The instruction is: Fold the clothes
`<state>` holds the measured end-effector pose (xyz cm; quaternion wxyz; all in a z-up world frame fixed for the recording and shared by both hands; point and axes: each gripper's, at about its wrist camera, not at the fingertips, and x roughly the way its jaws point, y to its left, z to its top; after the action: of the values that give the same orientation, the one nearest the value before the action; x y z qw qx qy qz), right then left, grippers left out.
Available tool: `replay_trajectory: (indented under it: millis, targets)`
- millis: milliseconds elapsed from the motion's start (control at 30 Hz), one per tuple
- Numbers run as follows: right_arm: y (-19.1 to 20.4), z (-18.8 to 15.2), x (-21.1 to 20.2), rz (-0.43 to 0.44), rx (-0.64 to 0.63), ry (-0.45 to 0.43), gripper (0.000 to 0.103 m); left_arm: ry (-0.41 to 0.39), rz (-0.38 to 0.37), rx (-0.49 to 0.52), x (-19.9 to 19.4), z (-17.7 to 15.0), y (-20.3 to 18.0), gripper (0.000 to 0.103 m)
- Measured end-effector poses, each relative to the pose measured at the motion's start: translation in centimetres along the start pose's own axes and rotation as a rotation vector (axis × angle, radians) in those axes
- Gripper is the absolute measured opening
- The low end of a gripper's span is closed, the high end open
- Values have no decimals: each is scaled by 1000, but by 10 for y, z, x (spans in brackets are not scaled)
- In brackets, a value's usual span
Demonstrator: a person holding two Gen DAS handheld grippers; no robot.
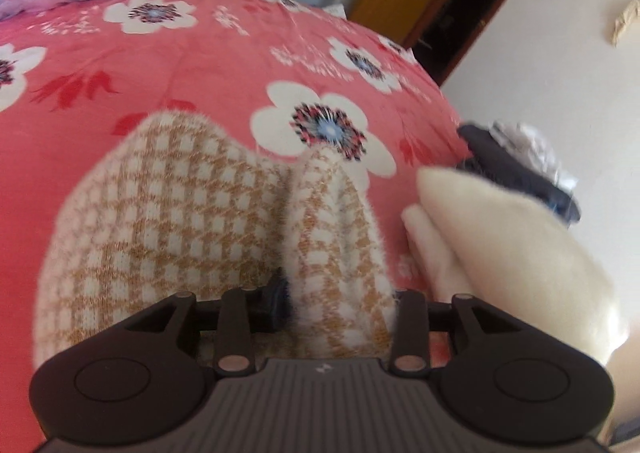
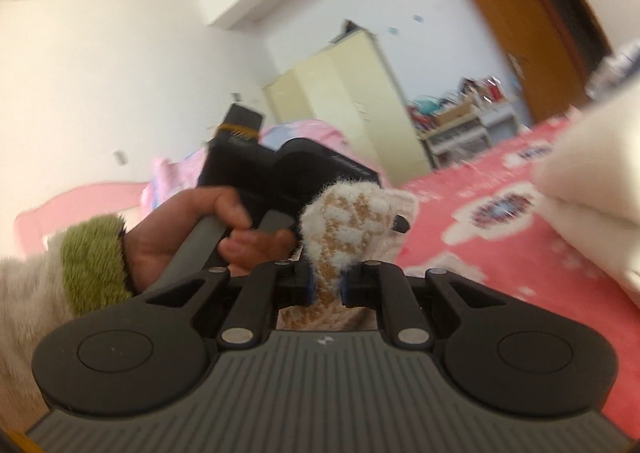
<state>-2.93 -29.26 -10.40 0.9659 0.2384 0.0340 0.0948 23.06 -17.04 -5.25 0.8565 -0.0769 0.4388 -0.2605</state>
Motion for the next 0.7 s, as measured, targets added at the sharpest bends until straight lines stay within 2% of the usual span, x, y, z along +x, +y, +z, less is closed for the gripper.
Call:
replay_trajectory:
  millis: [133, 233, 267, 367, 433, 567, 700]
  targets:
    - [-45, -23, 3, -33, 202, 80, 10, -33, 48, 108, 17, -24, -15, 48]
    - [-73, -41, 7, -29, 368, 131, 11, -47, 48, 174, 12, -30, -25, 53]
    - [-81, -47, 8, -24, 420, 144, 11, -46, 27, 181, 6, -29, -27, 55]
    - [-89, -50, 14, -17, 467, 168, 11, -63, -134, 123, -30, -24, -15, 58]
    - [-96, -51, 17, 1, 524, 189, 13, -95, -182, 109, -63, -28, -8, 59]
    - [-110, -52, 17, 56, 650, 212, 20, -163, -154, 201, -125, -60, 6, 64]
    - [-116, -52, 20, 98, 765, 211, 23, -204, -34, 359, -161, -107, 14, 71]
